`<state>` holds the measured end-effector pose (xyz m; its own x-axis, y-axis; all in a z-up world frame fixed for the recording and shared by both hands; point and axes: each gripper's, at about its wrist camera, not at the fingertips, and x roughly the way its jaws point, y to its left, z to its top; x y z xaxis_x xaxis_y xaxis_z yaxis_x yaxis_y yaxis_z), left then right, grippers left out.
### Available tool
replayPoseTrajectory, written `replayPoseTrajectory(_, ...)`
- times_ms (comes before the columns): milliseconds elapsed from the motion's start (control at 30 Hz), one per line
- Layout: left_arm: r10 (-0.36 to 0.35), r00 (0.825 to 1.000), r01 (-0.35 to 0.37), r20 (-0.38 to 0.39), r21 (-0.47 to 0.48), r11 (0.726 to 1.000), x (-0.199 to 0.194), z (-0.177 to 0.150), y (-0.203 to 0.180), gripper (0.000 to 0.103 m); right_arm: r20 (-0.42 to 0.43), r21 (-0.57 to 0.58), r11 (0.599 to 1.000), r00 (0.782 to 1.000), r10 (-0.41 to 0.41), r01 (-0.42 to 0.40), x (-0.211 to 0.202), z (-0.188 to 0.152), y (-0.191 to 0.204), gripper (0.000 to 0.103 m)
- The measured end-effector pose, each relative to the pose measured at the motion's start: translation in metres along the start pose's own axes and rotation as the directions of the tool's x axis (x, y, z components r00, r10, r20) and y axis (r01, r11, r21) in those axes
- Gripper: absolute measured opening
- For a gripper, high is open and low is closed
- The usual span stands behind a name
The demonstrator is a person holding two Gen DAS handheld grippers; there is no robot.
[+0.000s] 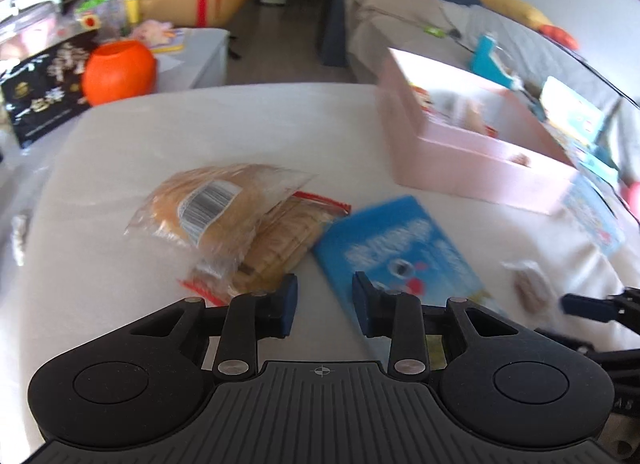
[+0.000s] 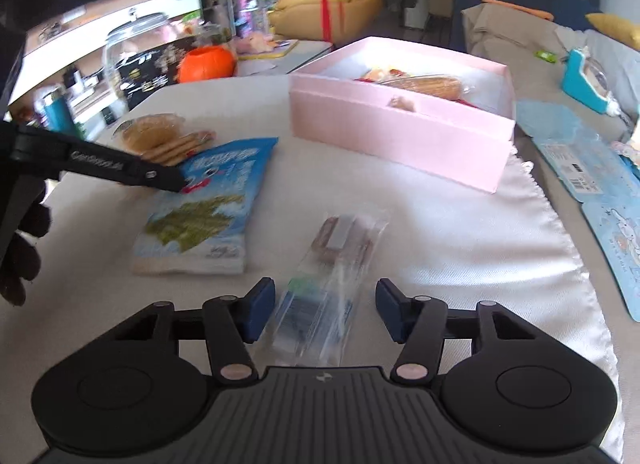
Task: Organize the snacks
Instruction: 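Drop the blue packet on the table and grasp the clear hawthorn packet with the right tool, then grasp the blue seaweed packet with the left tool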
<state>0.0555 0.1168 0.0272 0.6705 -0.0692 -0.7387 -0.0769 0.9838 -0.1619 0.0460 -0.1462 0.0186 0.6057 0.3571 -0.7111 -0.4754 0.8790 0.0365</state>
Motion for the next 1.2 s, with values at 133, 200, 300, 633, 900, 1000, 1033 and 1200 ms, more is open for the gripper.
replayPoseTrajectory(133,-0.061,0.998,0.061,0.006,-0.09,0.994,0.0,0.009,0.007,0.034,0.032,0.027,0.996,0.996,-0.082,0.081,0.014,0.007,-0.008,0.058)
replayPoseTrajectory(200,-0.099,0.995,0.1,0.01,-0.102,0.99,0.001,0.013,0.0,0.034,0.045,0.059,0.996,0.996,-0.071,0.068,0.018,0.009,-0.014,0.06)
replayPoseTrajectory(300,-0.096,0.995,0.096,-0.001,-0.033,0.995,0.01,0.018,-0.024,0.034,0.063,0.063,0.994,0.994,-0.091,0.087,0.022,0.01,-0.018,0.065)
replayPoseTrajectory(633,-0.048,0.999,0.043,0.009,0.306,0.951,0.017,0.01,-0.105,0.035,0.085,0.205,0.97,0.985,-0.15,0.13,0.023,0.011,-0.06,0.071)
replayPoseTrajectory(900,0.031,0.999,-0.038,0.023,0.446,0.894,0.009,-0.017,-0.117,0.039,0.091,0.194,0.972,0.984,-0.153,0.133,0.024,0.01,-0.058,0.072)
replayPoseTrajectory(1000,0.052,0.999,-0.052,0.011,0.448,0.893,-0.001,-0.022,-0.104,0.039,0.094,0.205,0.971,0.985,-0.146,0.124,0.025,0.01,-0.061,0.073)
replayPoseTrajectory(1033,0.054,0.999,-0.051,0.005,0.445,0.894,-0.004,-0.023,-0.099,0.039,0.094,0.204,0.971,0.985,-0.148,0.126,0.025,0.009,-0.06,0.073)
replayPoseTrajectory(1200,-0.052,0.997,0.067,-0.05,0.374,0.925,-0.018,-0.025,-0.073,0.039,0.091,0.197,0.972,0.984,-0.152,0.132,0.025,0.01,-0.059,0.073)
